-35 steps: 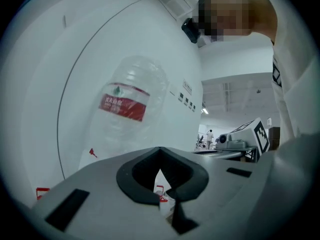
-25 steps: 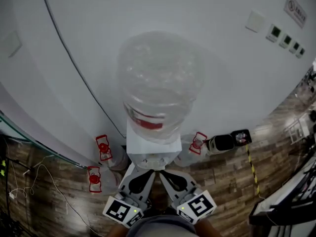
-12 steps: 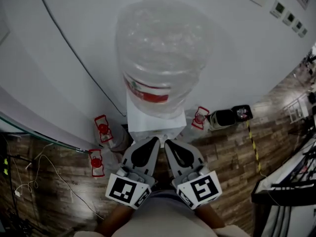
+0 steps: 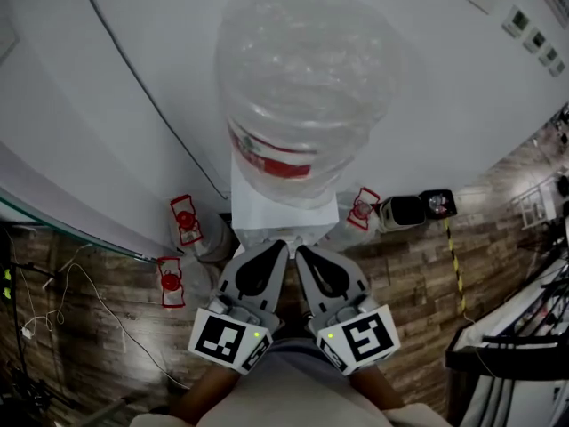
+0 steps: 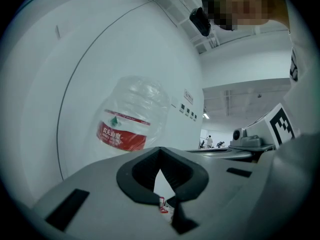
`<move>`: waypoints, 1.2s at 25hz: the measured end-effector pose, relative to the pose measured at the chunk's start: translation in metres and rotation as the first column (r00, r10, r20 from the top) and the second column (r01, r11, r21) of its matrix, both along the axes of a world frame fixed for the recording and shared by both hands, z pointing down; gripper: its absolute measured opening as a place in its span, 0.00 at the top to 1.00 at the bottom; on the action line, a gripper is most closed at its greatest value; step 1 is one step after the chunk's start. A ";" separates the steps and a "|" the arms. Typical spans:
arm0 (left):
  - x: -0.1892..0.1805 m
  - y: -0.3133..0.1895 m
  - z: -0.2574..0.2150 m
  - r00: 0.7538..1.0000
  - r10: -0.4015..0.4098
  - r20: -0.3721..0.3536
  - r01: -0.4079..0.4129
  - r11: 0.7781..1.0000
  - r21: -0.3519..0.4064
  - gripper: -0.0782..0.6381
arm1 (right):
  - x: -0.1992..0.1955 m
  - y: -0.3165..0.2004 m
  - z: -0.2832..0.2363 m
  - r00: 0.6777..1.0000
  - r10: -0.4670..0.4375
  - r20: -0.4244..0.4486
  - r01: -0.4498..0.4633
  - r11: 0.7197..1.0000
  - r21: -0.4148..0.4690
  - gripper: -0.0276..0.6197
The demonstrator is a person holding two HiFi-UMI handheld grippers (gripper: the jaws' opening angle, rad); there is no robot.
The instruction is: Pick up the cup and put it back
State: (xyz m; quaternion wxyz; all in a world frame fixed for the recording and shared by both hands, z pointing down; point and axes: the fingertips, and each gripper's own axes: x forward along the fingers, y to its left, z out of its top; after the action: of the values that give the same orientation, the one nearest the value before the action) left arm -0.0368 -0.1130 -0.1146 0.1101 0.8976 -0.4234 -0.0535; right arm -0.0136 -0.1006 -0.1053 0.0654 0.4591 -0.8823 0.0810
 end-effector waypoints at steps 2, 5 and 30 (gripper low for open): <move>-0.003 0.000 0.001 1.000 -0.006 -0.003 0.006 1.000 -0.003 0.88 | -0.002 0.001 0.000 1.000 -0.005 0.001 0.005 1.000 0.000 0.92; -0.006 0.001 0.002 1.000 -0.012 -0.006 0.012 1.000 -0.007 0.88 | -0.004 0.003 0.002 1.000 -0.009 0.010 0.009 1.000 -0.007 0.92; 0.007 0.020 -0.002 1.000 0.002 -0.015 -0.002 1.000 0.000 0.88 | 0.016 0.022 0.003 1.000 0.014 0.017 -0.014 1.000 -0.005 0.92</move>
State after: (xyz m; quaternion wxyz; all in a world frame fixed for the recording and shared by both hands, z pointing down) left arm -0.0301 -0.0932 -0.1162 0.1134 0.8976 -0.4218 -0.0599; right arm 0.0024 -0.0783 -0.1019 0.0585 0.4645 -0.8793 0.0878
